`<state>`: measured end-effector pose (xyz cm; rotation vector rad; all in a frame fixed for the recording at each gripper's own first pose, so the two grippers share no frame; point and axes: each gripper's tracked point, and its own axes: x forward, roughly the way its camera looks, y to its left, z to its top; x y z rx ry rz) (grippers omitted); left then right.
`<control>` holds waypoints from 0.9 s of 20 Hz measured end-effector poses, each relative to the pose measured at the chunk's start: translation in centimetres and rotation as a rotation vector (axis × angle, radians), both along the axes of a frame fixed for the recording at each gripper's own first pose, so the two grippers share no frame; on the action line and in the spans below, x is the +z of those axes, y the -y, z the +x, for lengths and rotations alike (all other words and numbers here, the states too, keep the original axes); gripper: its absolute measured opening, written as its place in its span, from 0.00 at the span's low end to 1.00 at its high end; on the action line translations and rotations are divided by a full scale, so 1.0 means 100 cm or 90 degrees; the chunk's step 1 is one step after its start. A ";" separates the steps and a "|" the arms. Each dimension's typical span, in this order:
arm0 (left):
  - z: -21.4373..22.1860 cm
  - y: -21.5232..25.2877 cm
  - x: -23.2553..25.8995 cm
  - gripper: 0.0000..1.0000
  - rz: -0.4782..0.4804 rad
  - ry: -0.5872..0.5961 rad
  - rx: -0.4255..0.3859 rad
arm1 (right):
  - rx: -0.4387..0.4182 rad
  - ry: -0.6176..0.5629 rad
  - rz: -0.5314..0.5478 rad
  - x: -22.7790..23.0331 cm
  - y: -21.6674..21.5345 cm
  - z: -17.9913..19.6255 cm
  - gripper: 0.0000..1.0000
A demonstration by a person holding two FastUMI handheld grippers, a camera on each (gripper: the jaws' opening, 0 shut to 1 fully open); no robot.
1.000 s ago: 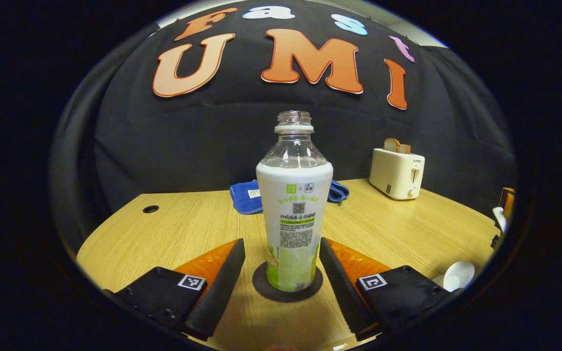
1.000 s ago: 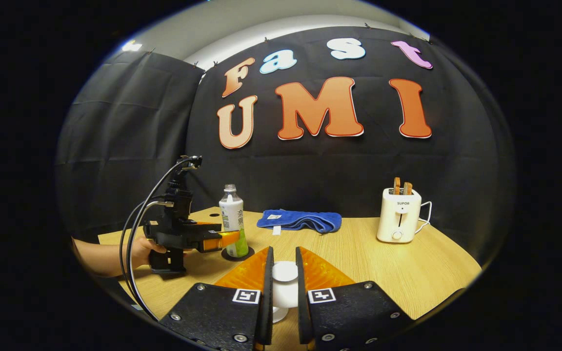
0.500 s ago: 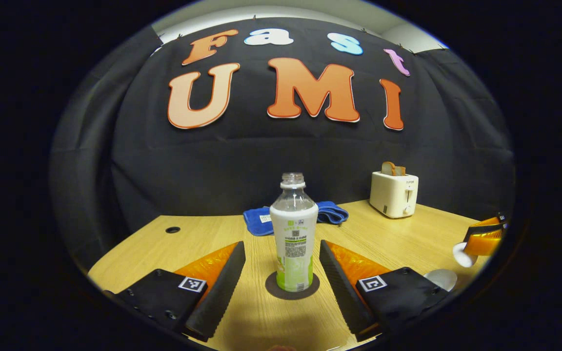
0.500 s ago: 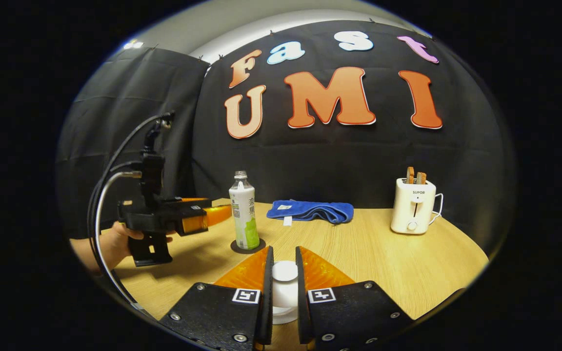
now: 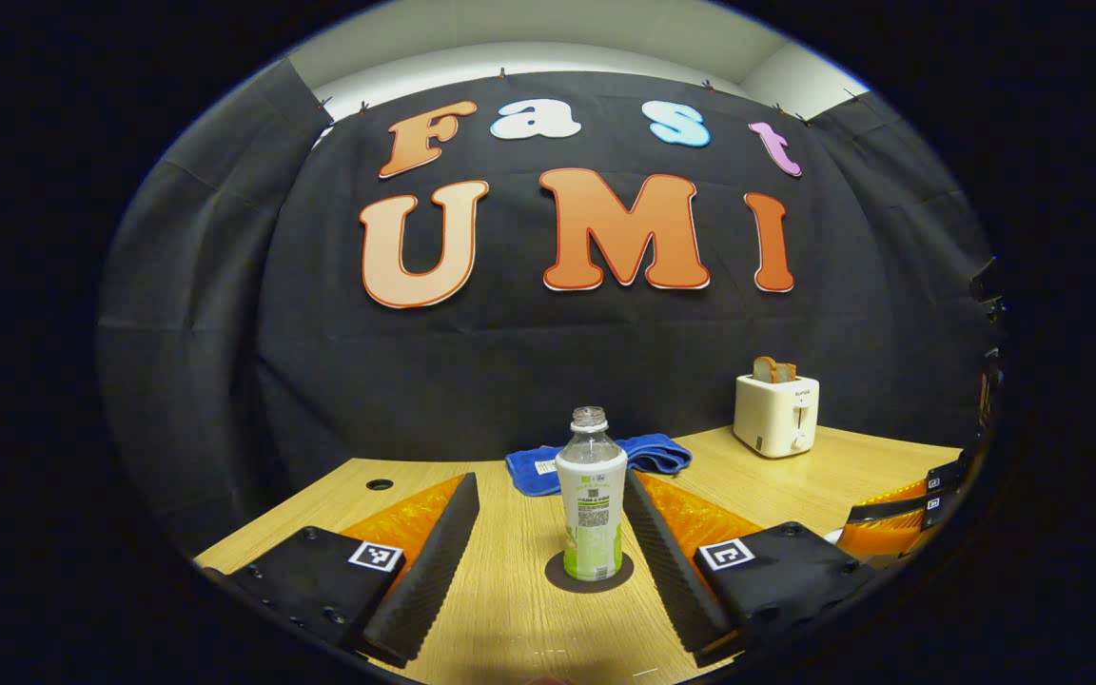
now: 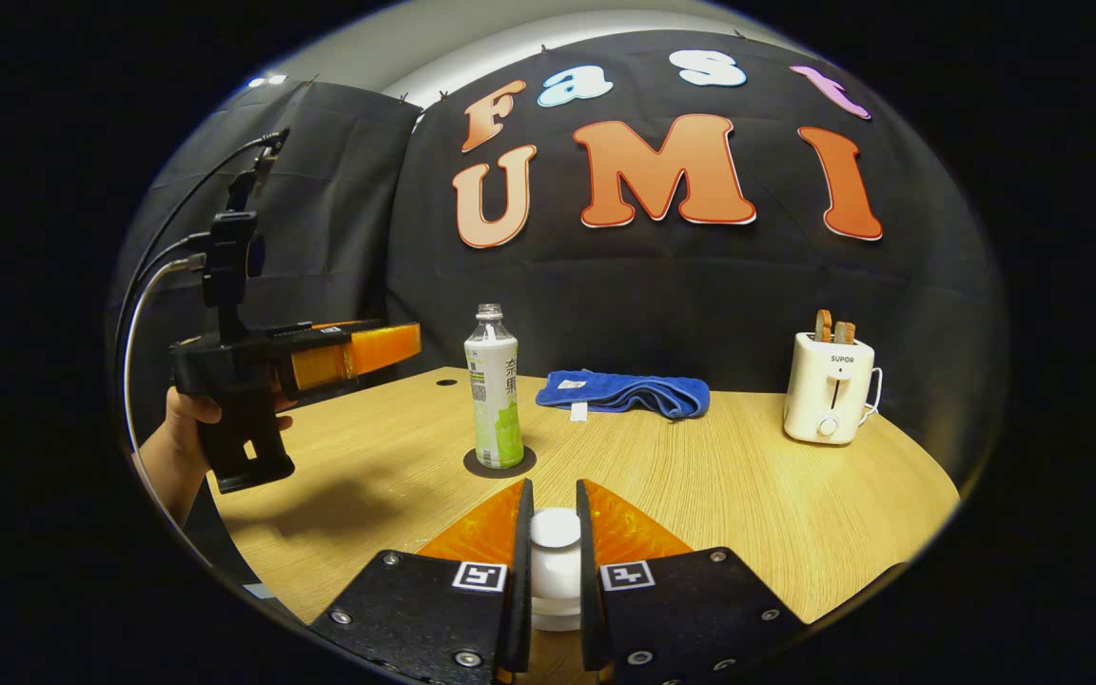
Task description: Open the teacup lid with one hand, grasp the water bottle and pour water into the teacup with the other hand; after pouring, place the water bottle on the coaster and then close the teacup lid.
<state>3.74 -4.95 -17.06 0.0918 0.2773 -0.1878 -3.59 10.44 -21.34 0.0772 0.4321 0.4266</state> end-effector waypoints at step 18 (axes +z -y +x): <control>-0.015 -0.011 -0.008 0.97 -0.014 -0.010 0.028 | 0.011 -0.013 -0.045 -0.029 -0.001 -0.004 0.28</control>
